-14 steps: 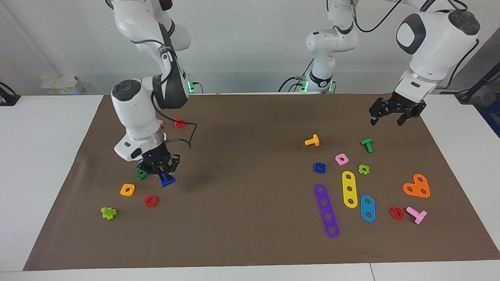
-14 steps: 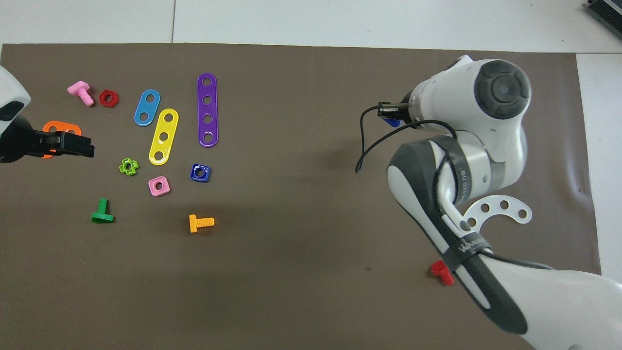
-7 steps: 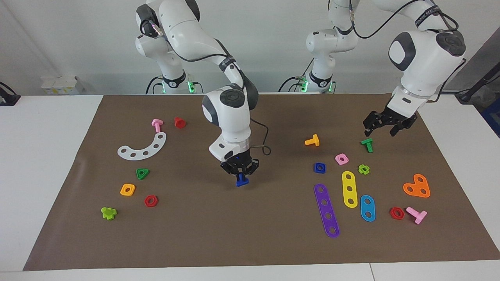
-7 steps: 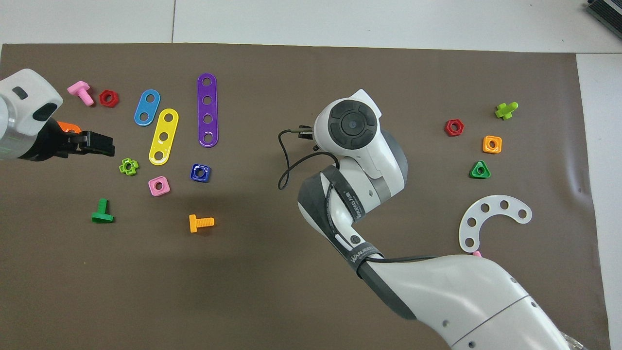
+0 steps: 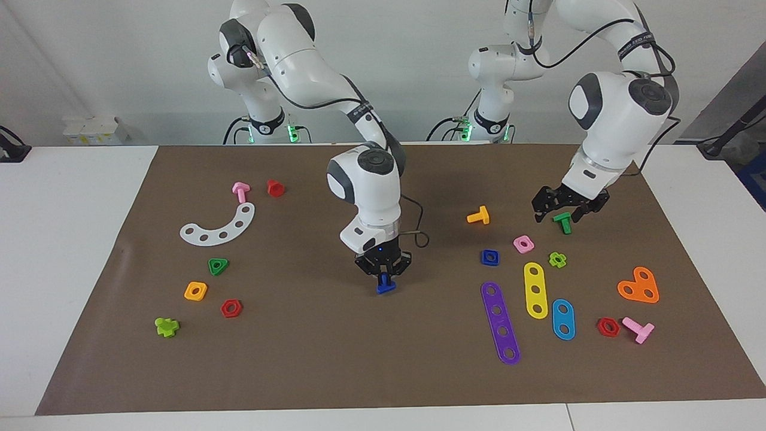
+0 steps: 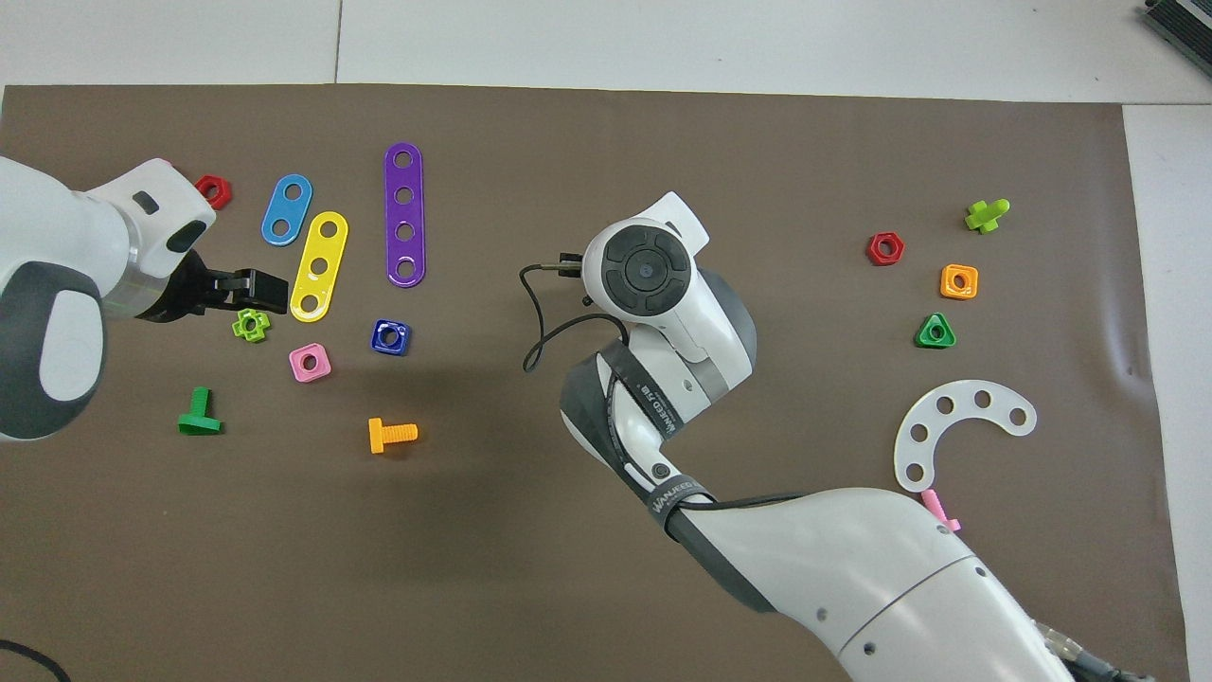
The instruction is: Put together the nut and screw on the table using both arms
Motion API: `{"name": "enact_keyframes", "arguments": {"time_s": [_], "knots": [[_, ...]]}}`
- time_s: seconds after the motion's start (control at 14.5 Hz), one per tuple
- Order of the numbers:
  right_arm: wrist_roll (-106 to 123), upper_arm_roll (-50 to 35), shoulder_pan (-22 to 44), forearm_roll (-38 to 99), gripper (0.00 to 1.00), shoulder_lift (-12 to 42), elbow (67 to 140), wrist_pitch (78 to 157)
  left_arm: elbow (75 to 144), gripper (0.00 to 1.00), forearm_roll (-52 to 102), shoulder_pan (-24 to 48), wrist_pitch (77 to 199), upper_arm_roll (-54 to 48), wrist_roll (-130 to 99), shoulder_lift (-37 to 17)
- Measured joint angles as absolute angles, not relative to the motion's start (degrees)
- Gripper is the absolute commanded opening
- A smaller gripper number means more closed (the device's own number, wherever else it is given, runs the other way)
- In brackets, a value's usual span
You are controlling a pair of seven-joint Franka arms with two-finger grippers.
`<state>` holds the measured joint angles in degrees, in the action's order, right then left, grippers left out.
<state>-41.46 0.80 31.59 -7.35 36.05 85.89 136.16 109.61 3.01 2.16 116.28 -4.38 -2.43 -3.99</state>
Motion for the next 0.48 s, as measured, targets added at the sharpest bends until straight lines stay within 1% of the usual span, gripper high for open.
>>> {"name": "enact_keyframes", "arguments": {"time_s": [0.28,0.35,0.41,0.48], "knots": [[-41.56,0.82,31.64,-8.19,0.0,36.19,88.67,139.22,113.51,0.92,3.01,5.17,122.84,-4.47,-4.55,-4.85],[-41.85,0.84,31.64,-8.19,0.42,36.19,88.84,139.72,113.75,0.9,3.01,5.86,123.76,-4.45,-4.55,-5.51],[-42.55,0.84,31.64,-8.2,0.99,36.18,88.85,139.89,113.88,0.89,3.01,6.68,124.48,-4.47,-4.54,-6.33],[-43.21,0.84,31.65,-8.2,1.0,36.18,88.88,139.92,114.05,0.88,3.01,7.42,125.34,-4.48,-4.53,-7.31]]}}
